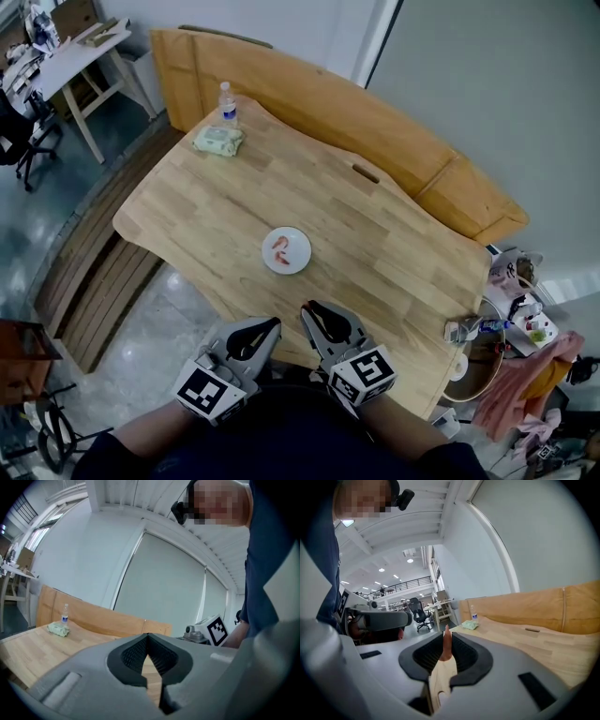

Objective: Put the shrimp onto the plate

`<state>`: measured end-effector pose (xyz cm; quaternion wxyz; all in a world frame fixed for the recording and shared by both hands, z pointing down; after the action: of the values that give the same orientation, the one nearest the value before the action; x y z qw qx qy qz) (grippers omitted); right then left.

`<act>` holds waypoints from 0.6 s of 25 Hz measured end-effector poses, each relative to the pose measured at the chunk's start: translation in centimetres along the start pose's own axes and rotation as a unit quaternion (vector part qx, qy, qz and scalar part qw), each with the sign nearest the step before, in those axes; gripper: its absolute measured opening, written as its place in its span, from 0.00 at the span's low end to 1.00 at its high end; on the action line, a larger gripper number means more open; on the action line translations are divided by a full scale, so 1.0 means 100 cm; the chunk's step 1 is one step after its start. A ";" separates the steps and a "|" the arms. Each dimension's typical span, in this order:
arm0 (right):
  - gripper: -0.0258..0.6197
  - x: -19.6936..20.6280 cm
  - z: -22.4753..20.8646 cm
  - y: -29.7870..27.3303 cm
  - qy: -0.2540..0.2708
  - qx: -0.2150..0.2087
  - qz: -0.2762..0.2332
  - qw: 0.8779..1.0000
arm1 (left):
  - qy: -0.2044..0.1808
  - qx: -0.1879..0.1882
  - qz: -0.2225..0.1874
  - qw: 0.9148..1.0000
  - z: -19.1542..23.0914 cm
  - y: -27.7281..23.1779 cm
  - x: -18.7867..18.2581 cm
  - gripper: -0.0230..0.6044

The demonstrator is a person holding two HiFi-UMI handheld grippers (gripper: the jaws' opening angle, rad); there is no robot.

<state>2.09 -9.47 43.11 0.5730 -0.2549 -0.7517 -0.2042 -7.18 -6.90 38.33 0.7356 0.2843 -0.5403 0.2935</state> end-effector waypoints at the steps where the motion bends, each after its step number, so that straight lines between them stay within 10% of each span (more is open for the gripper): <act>1: 0.13 0.002 -0.005 -0.003 0.000 0.001 0.002 1.000 | 0.000 -0.001 0.001 1.000 0.000 -0.001 0.000 0.04; 15: 0.14 0.055 -0.048 -0.056 0.014 0.000 0.060 0.998 | -0.004 -0.041 0.003 0.999 0.017 0.006 0.003 0.04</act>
<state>1.12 -15.95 49.59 0.5948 -0.2966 -0.7269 -0.1727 -8.61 -7.71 39.13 0.7438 0.2533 -0.5557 0.2715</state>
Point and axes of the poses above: the fingertips, and each gripper's own axes: y backward along the fingers, z to its left, x out of its underside, the point moved 3 cm from there along y, backward along the fingers, and after that the axes turned 15 degrees about -z, right-handed, at the moved point
